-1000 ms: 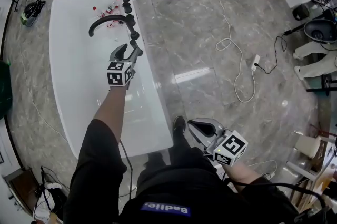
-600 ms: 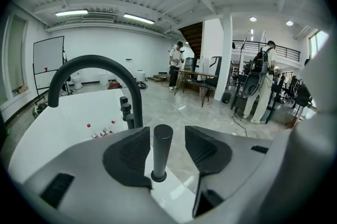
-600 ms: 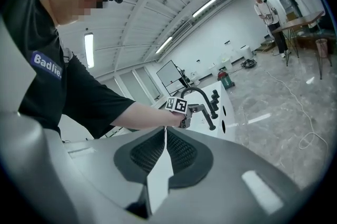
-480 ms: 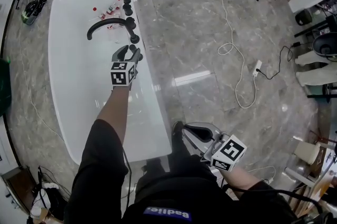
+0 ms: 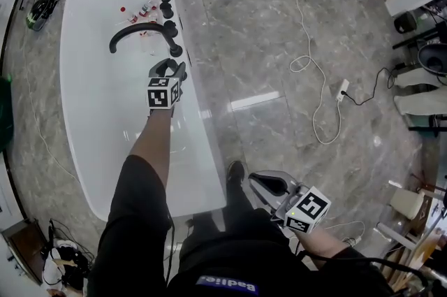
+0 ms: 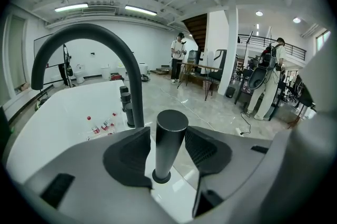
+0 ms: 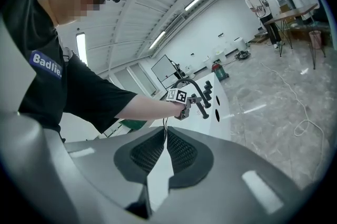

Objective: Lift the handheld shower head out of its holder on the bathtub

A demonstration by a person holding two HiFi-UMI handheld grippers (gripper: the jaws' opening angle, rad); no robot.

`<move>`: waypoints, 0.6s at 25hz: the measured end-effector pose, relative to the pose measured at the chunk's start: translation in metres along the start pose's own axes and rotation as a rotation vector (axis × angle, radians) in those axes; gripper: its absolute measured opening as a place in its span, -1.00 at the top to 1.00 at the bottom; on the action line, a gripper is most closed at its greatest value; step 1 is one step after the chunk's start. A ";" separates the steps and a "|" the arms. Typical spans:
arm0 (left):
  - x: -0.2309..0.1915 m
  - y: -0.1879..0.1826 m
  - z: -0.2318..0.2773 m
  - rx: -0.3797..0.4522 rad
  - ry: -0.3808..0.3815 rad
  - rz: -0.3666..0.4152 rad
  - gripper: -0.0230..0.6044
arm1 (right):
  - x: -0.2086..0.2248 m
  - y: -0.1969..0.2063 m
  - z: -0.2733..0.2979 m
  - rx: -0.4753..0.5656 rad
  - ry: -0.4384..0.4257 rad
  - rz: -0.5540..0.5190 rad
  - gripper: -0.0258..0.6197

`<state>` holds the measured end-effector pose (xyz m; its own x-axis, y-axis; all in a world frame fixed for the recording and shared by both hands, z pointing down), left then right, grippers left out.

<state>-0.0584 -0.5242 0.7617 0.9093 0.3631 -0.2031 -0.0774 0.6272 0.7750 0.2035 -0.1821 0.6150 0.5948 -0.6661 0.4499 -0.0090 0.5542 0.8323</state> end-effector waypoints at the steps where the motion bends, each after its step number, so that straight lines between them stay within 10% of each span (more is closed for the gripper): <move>1: -0.001 0.001 0.003 -0.003 -0.001 0.001 0.33 | 0.002 0.001 0.000 -0.003 0.001 0.004 0.91; 15: 0.007 0.006 -0.008 -0.029 -0.043 0.041 0.49 | 0.001 -0.001 -0.006 0.014 0.000 0.023 0.91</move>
<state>-0.0558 -0.5125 0.7597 0.9219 0.3592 -0.1453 -0.1260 0.6325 0.7642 0.2086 -0.1803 0.6130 0.5940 -0.6533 0.4694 -0.0344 0.5624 0.8262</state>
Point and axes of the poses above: the fingertips, and each gripper's own axes: z forward along the fingers, x to its right, y out of its underside, the point moved 8 cm from there along -z, backward along the fingers, and after that the axes turned 10 degrees about -z, right-handed, at the moved point
